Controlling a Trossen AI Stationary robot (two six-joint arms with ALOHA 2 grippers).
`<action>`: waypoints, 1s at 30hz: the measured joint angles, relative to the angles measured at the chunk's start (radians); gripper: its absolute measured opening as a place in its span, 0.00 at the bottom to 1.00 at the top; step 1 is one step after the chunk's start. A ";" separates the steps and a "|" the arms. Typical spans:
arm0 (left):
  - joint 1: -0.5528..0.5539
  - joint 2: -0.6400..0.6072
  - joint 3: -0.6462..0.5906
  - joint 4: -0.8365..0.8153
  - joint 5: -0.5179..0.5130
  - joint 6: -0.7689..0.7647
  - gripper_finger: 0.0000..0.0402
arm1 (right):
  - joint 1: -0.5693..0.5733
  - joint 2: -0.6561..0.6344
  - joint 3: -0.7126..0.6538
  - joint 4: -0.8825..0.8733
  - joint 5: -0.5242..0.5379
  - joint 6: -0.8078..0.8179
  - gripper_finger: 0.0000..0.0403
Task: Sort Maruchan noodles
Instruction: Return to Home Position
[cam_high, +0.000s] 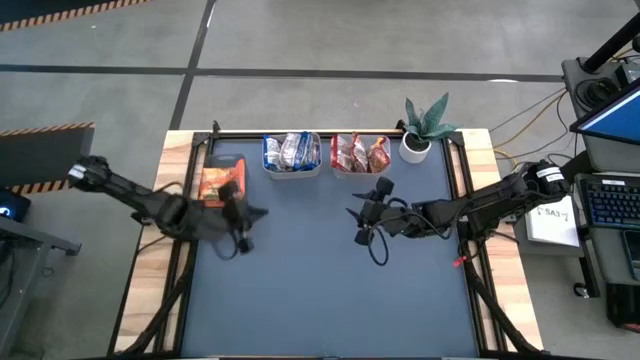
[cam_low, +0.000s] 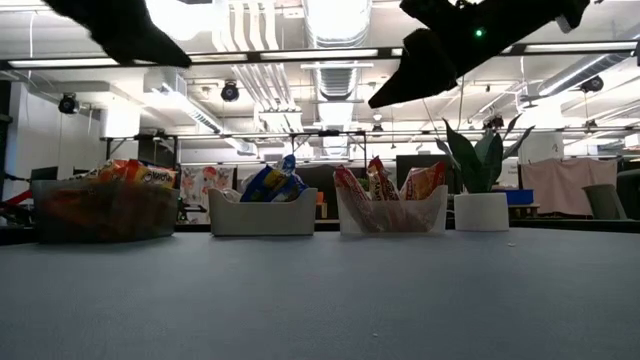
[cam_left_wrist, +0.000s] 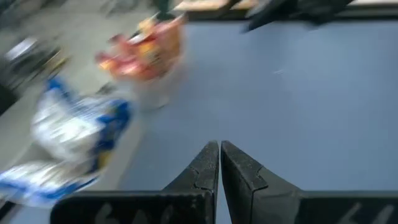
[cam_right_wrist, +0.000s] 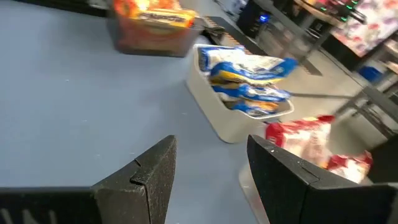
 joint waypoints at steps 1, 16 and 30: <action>-0.037 -0.018 -0.032 0.050 -0.004 0.013 0.00 | 0.000 -0.002 -0.009 0.011 -0.010 -0.009 0.46; -0.091 -0.454 -0.346 0.243 -0.163 0.036 0.00 | -0.081 -0.294 -0.347 0.322 -0.273 -0.036 0.46; -0.085 -0.857 -0.492 0.233 -0.230 0.143 0.00 | -0.110 -0.746 -0.532 0.268 -0.315 -0.013 0.46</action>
